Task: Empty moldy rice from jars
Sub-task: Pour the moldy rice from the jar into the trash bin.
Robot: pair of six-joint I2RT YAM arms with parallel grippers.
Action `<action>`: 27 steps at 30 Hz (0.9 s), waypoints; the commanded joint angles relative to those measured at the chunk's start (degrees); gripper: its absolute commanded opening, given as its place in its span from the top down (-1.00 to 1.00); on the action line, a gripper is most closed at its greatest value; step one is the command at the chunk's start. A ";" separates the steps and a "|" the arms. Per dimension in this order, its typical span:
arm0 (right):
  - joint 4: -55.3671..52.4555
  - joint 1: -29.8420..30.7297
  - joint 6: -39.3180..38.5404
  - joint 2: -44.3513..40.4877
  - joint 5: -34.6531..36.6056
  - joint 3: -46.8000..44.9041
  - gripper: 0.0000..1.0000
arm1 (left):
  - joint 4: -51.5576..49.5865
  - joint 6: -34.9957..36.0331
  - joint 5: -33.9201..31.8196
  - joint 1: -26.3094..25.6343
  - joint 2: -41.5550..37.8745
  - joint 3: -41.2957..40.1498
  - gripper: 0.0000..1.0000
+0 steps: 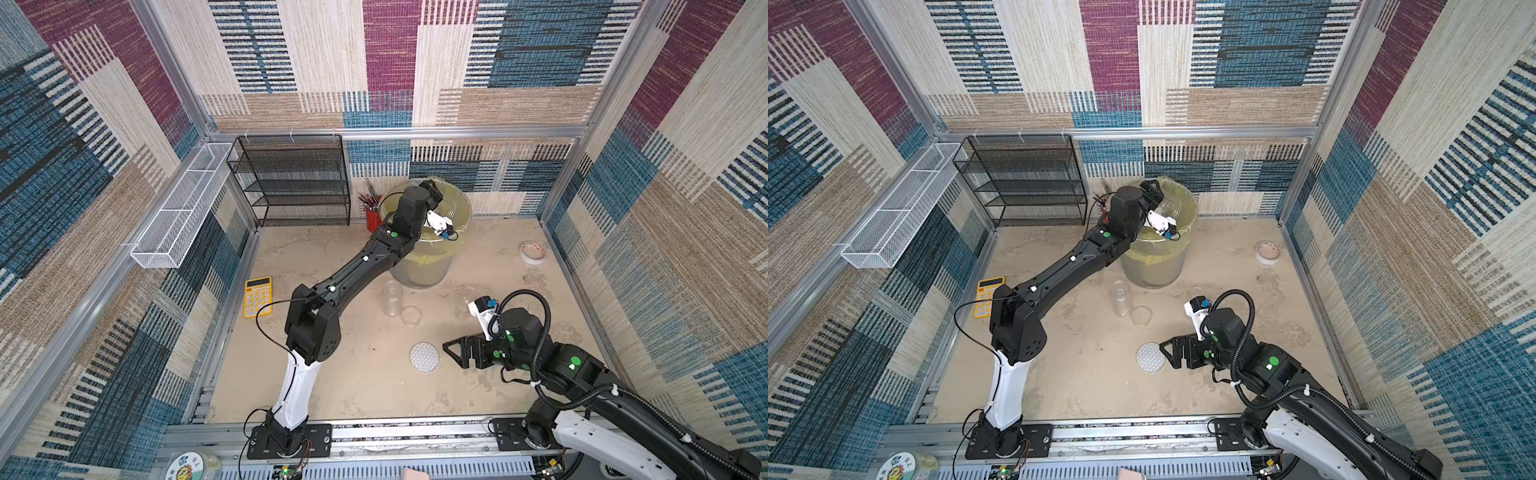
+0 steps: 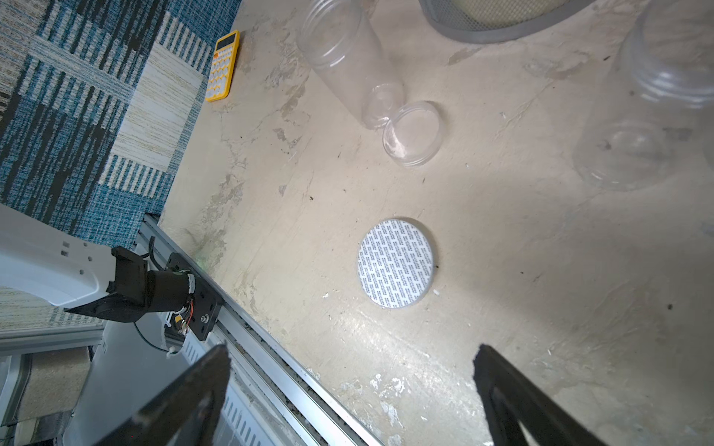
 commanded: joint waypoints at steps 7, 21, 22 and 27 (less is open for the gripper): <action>2.69 0.12 0.66 -0.29 -0.46 -0.77 -0.99 | -0.16 5.96 0.35 0.86 -0.13 2.46 0.11; 3.31 0.07 1.47 -0.67 -0.23 -0.30 -0.99 | -3.56 4.42 -2.46 2.00 -2.18 3.19 0.18; 3.56 0.07 1.56 -0.92 -0.29 -0.41 -0.99 | -3.43 5.31 -1.89 2.33 -2.17 2.89 0.17; 4.32 0.06 1.82 -0.47 -0.82 -0.82 -0.99 | -5.07 3.72 -2.49 3.12 -3.69 4.10 0.18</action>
